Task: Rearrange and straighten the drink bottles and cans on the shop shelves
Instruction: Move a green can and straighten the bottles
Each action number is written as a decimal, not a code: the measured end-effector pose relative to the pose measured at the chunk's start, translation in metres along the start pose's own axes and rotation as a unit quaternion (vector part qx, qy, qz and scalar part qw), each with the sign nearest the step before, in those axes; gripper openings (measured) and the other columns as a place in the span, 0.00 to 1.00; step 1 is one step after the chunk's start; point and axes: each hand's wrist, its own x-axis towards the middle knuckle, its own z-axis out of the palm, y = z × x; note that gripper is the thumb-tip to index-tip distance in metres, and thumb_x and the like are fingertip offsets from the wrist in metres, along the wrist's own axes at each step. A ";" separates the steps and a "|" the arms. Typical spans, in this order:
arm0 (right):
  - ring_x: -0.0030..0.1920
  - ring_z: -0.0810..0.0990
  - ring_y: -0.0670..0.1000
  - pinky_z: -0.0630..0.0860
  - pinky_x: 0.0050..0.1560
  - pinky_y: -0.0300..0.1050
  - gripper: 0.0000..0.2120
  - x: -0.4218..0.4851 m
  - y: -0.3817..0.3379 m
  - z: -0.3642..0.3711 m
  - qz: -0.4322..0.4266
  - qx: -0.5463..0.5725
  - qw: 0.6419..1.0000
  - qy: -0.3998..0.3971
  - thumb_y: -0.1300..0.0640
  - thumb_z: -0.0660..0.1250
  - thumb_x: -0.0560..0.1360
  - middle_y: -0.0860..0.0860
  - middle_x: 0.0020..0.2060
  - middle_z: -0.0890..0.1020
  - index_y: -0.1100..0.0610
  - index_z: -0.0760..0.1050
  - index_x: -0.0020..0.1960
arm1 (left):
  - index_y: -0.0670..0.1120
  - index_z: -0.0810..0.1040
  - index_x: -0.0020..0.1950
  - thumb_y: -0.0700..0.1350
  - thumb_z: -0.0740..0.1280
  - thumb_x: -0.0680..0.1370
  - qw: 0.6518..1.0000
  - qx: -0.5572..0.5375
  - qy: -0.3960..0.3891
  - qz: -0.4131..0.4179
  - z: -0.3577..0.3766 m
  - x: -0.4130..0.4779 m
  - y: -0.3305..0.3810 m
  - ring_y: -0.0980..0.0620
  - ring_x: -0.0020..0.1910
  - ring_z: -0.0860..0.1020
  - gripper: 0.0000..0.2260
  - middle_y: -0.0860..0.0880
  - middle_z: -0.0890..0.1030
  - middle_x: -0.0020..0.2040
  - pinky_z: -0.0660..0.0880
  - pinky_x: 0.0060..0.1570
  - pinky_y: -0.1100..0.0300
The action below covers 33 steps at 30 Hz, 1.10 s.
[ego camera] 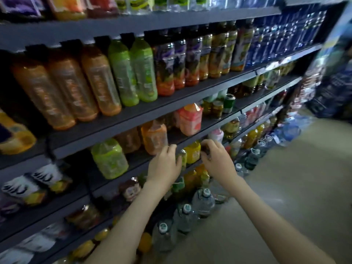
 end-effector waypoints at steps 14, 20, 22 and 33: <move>0.65 0.70 0.56 0.67 0.60 0.43 0.23 0.192 0.264 -0.021 0.134 0.019 0.987 -0.088 0.62 0.66 0.75 0.56 0.62 0.73 0.60 0.67 0.68 | 0.45 0.68 0.68 0.49 0.59 0.81 0.993 -0.035 -0.104 -0.053 0.174 0.239 0.119 0.43 0.61 0.73 0.17 0.44 0.74 0.63 0.71 0.52 0.52; 0.68 0.67 0.60 0.67 0.63 0.48 0.33 0.279 0.341 -0.020 0.184 0.054 0.967 -0.168 0.57 0.71 0.73 0.60 0.67 0.69 0.62 0.60 0.73 | 0.46 0.68 0.67 0.48 0.59 0.80 0.984 -0.001 -0.136 -0.115 0.217 0.319 0.146 0.44 0.60 0.74 0.16 0.45 0.73 0.63 0.72 0.52 0.52; 0.72 0.62 0.59 0.62 0.68 0.48 0.40 0.305 0.353 -0.010 0.167 0.089 0.959 -0.213 0.56 0.73 0.72 0.59 0.72 0.63 0.62 0.54 0.76 | 0.46 0.68 0.66 0.47 0.59 0.80 0.982 0.021 -0.134 -0.130 0.227 0.339 0.152 0.44 0.60 0.74 0.16 0.45 0.73 0.63 0.72 0.51 0.52; 0.56 0.76 0.52 0.70 0.50 0.42 0.31 0.375 0.395 0.053 0.123 0.251 0.944 -0.178 0.57 0.77 0.67 0.54 0.58 0.77 0.59 0.64 0.64 | 0.45 0.69 0.65 0.47 0.58 0.80 0.951 0.055 -0.061 -0.297 0.282 0.375 0.188 0.43 0.58 0.73 0.14 0.44 0.74 0.60 0.72 0.49 0.51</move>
